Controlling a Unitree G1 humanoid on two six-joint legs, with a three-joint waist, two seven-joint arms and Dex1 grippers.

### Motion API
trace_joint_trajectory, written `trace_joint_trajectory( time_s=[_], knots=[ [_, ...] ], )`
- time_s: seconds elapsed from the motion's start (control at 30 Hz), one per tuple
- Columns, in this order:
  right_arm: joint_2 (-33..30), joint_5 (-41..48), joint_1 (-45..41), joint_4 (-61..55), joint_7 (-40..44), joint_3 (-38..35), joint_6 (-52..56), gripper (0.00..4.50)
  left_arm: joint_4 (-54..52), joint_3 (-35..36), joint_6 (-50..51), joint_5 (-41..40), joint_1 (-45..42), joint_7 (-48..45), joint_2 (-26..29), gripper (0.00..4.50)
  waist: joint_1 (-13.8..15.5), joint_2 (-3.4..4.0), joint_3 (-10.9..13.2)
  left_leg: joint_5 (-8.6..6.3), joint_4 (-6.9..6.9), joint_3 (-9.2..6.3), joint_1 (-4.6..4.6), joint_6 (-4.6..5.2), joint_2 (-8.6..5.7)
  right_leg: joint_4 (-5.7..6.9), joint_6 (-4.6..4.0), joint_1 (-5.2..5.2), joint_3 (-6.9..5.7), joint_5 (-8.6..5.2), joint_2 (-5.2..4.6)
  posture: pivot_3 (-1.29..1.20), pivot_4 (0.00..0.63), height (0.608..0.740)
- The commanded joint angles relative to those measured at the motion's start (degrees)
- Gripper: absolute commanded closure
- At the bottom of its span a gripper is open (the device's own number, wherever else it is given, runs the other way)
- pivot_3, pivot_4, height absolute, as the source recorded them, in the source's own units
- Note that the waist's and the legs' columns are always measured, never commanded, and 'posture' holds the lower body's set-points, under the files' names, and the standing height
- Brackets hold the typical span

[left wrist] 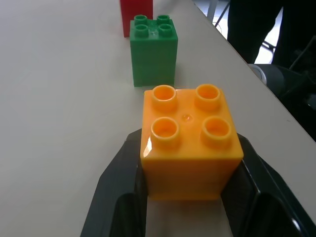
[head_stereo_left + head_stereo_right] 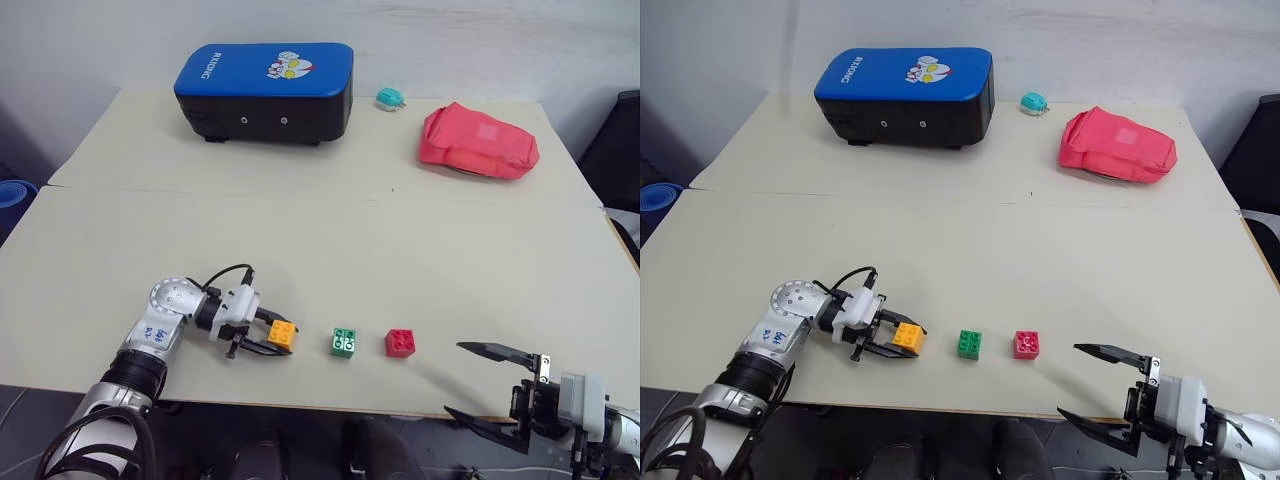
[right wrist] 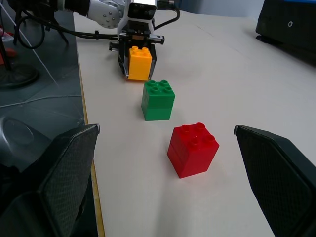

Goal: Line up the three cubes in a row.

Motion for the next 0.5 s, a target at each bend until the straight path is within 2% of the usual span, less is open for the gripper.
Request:
trace_joint_trajectory(
  time_s=[0.03,0.5],
  knots=[
    [0.28,0.41,0.03,-1.81,-1.01,-1.13,-1.03,0.00,-0.95,-0.43,-0.87,0.51,0.84,-3.61,0.23,2.98,0.06,0.00,0.00,0.00,0.00,-0.01,0.00,0.00,0.00,0.00,0.00,0.00,-0.01,0.00,0.00,0.00,0.150,0.740],
    [0.19,0.00,-0.55,-1.98,-1.58,0.12,-0.71,0.00,5.80,-0.22,-3.25,5.06,-1.16,0.70,-1.67,2.98,0.86,0.03,-0.04,0.03,0.02,-0.05,0.07,0.11,-0.09,0.03,0.01,0.10,-0.04,0.01,-0.09,0.00,0.150,0.740]
  ],
)
